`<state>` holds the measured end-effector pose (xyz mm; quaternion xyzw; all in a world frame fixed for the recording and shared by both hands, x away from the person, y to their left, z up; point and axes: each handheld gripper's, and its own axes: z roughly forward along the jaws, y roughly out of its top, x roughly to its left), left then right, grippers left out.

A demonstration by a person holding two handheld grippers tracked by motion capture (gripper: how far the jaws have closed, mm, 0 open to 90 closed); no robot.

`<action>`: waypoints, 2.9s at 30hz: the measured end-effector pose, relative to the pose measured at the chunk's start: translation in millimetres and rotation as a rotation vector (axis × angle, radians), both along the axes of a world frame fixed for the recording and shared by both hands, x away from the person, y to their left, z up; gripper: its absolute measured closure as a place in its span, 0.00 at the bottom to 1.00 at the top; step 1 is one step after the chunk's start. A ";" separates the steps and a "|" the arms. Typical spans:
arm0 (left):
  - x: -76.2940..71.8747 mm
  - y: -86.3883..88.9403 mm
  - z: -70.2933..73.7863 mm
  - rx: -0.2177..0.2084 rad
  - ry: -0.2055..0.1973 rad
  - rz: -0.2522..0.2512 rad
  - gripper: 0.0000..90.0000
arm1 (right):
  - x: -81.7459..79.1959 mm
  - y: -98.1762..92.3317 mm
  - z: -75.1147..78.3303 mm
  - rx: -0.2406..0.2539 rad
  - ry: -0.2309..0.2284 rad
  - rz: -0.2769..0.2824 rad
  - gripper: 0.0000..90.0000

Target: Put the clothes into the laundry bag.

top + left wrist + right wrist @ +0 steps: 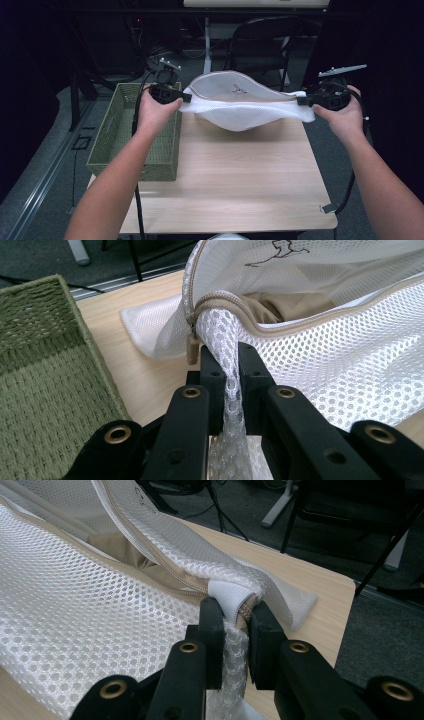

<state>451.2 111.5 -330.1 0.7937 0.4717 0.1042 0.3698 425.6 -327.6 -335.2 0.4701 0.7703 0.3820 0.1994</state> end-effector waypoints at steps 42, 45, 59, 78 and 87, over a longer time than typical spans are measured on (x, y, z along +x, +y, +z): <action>-68.5 10.8 -70.3 -0.029 0.035 -0.075 0.93 | -53.9 -1.0 -64.1 -0.001 0.043 0.058 0.87; -71.0 11.4 -71.7 -0.030 0.037 -0.080 0.93 | -57.4 -2.4 -67.9 0.010 0.047 0.063 0.87; -81.3 13.8 -80.6 -0.039 0.036 -0.083 0.93 | -68.3 -3.0 -79.0 0.019 0.053 0.071 0.87; -124.5 10.9 -133.4 -0.023 -0.005 -0.098 0.90 | -107.1 -3.3 -135.5 0.040 0.059 0.037 0.86; -132.6 14.6 -168.4 -0.048 0.051 -0.081 0.90 | -115.7 -7.3 -169.6 0.118 0.126 0.025 0.86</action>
